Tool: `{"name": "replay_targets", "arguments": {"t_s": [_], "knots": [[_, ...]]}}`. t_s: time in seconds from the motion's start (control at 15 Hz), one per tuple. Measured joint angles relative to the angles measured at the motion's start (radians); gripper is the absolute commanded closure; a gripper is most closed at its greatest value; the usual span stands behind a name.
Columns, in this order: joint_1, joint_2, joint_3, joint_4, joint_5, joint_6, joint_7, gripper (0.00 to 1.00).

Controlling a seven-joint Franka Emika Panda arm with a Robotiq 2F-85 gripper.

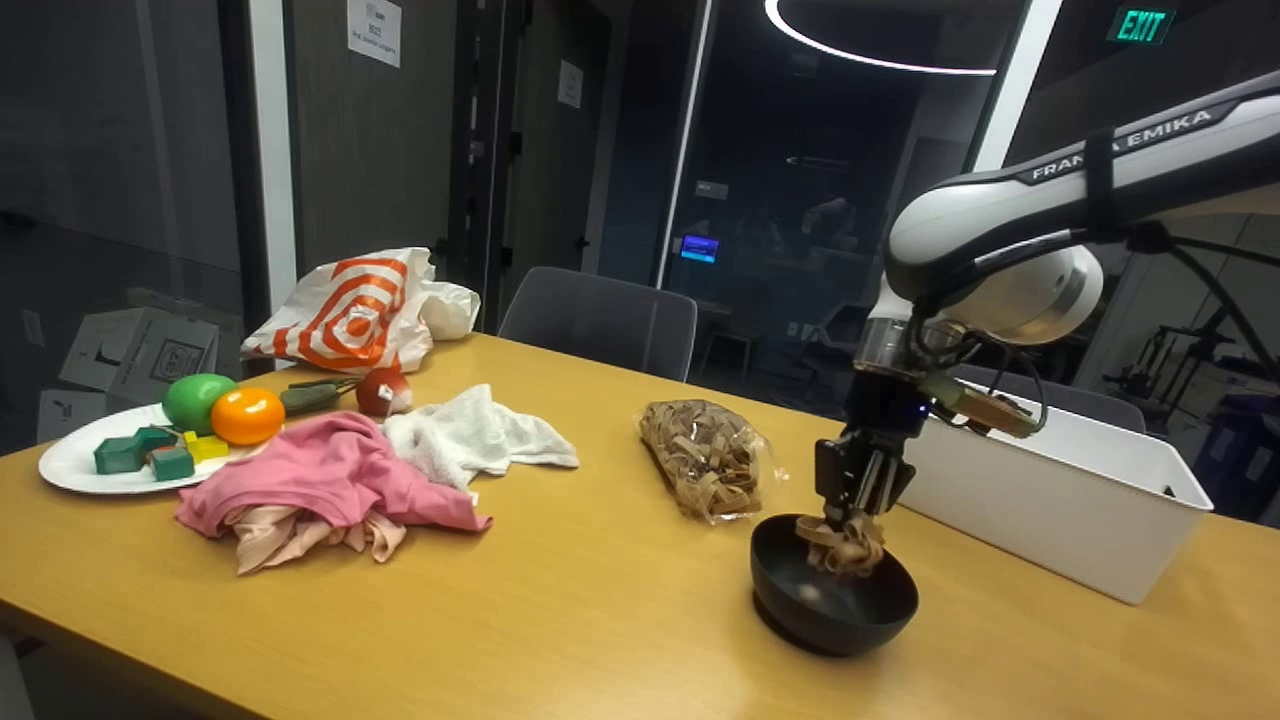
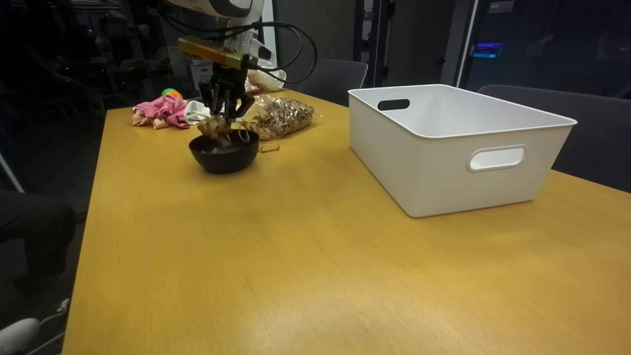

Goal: Put the rubber bands into the bowl

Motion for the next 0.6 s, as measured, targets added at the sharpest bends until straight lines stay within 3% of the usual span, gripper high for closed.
{"name": "replay_targets", "arguments": {"t_s": [0.33,0.6], "knots": [[0.002,-0.012,-0.001,-0.034,-0.001,0.057,0.000,0.01],[0.003,-0.030,-0.002,-0.036,-0.023,0.103,0.001,0.00]]}}
